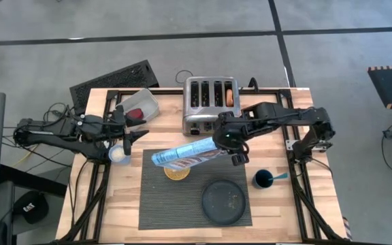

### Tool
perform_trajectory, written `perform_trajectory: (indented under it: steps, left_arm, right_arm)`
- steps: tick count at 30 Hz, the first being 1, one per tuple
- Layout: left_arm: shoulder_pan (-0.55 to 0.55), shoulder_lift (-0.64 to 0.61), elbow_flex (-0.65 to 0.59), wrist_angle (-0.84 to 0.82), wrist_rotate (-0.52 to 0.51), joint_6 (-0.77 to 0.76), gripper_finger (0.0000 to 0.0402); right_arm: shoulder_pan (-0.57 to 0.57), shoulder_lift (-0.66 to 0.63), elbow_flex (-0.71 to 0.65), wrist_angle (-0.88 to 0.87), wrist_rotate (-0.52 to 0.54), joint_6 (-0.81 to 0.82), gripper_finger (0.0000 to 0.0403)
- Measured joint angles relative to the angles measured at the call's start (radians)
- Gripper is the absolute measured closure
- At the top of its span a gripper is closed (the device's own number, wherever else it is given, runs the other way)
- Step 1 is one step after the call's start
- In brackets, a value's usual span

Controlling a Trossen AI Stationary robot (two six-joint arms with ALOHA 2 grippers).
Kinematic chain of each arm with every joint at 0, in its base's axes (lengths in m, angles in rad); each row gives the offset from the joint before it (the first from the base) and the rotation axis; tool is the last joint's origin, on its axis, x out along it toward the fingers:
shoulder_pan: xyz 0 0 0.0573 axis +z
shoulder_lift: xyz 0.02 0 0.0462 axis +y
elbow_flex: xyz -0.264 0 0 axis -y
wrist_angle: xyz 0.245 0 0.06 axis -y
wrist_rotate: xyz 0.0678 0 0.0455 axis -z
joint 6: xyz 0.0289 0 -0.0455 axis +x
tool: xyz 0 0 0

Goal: Arrange a breakfast setting
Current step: Pour the cereal from the blue cereal box into the yellow bowl

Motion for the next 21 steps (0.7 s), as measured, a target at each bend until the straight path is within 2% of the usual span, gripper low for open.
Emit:
perform_trajectory:
  steps: [11, 14, 21]
  left_arm:
    - [0.000, 0.000, 0.000, 0.000, 0.000, 0.000, 0.0214]
    - [0.000, 0.000, 0.000, 0.000, 0.000, 0.000, 0.0214]
    - [0.000, 0.000, 0.000, 0.000, 0.000, 0.000, 0.0214]
  right_arm:
    - [-0.001, -0.005, 0.002, -0.048, 0.032, 0.014, 0.0236]
    - [0.005, 0.000, 0.002, -0.023, 0.001, 0.010, 0.0236]
    - [0.011, -0.001, 0.002, -0.022, 0.005, 0.013, 0.0236]
